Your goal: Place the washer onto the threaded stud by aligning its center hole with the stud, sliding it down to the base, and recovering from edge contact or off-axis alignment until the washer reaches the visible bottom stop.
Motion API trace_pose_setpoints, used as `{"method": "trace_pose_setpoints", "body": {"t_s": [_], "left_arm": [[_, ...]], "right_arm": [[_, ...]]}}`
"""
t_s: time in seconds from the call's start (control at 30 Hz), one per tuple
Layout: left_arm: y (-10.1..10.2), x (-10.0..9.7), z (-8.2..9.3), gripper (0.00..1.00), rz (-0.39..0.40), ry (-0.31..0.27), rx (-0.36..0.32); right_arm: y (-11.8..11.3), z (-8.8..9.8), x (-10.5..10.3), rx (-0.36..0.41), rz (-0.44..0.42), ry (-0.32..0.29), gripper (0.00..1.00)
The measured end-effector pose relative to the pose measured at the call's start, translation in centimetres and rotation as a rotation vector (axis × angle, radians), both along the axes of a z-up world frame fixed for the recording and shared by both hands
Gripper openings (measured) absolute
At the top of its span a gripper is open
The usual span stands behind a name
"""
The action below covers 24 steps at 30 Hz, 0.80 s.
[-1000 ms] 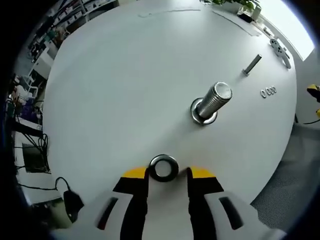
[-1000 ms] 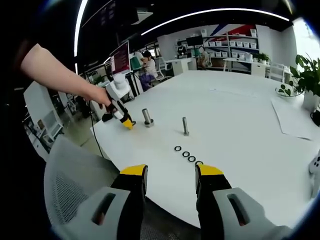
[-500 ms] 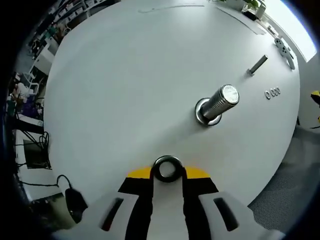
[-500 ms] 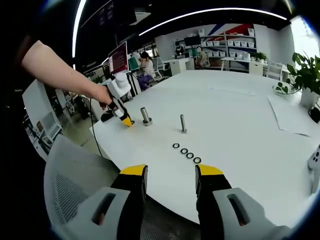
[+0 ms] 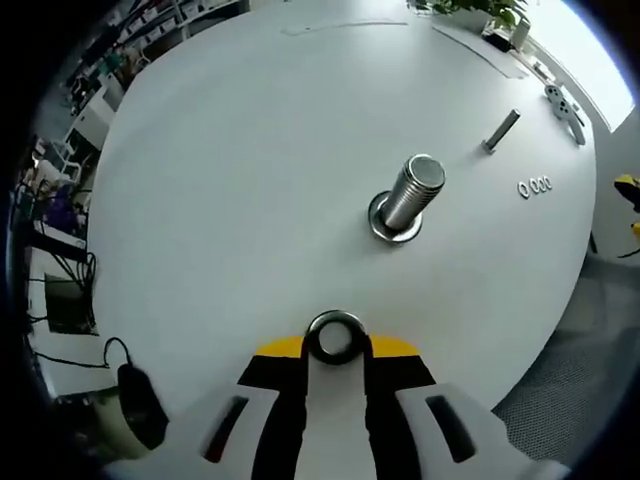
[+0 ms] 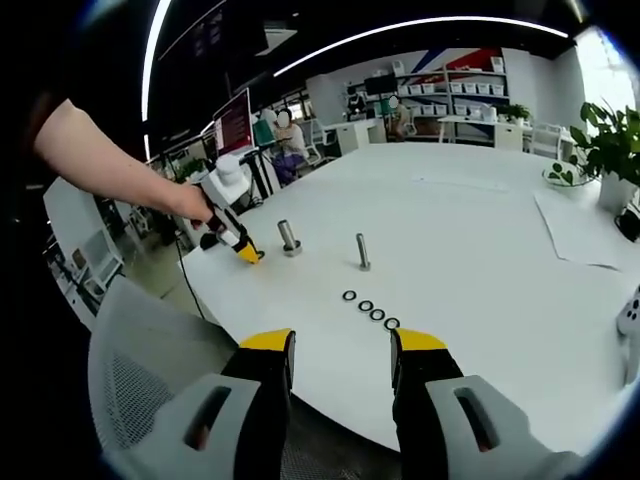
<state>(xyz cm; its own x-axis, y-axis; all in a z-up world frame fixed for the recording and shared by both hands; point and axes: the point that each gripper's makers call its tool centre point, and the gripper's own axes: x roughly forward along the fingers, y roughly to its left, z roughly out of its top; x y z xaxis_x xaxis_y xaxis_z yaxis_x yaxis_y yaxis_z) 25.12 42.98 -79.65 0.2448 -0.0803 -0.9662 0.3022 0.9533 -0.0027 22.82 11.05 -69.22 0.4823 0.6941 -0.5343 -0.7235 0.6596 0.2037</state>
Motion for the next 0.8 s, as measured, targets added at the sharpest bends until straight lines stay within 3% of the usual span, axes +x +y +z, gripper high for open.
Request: {"method": "trace_pose_setpoints", "body": {"t_s": [0.23,0.53,0.8], "left_arm": [[-0.4,0.5,1.2,0.18,-0.013,-0.037,-0.014],[-1.0,3.0,4.9,0.19,-0.051,-0.122,-0.038],[-2.4,4.4,7.2,0.19,-0.095,-0.140,-0.059]], "right_arm": [[0.0,-0.1,0.0,0.001,0.002,0.004,0.41],[0.5,-0.2,0.0,0.002,0.018,0.004,0.41],[0.8,0.0,0.0,0.006,0.031,0.002,0.41]]}}
